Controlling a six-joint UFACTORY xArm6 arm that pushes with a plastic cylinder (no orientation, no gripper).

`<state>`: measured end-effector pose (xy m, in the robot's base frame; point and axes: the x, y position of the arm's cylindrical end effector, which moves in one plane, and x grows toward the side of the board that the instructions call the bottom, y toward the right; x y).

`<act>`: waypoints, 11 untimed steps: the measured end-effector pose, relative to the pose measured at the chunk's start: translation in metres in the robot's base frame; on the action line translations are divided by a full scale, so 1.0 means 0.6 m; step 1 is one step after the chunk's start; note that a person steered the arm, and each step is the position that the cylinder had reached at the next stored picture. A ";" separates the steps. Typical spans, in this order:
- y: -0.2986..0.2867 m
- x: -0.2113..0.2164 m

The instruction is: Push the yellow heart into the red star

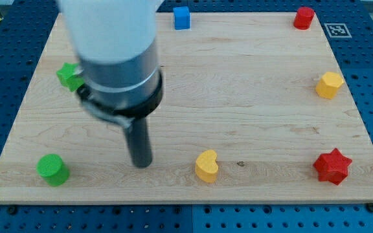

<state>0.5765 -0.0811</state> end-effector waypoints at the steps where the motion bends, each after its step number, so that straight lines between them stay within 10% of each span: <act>1: 0.000 0.000; 9: 0.385 -0.051; 11: 0.335 -0.036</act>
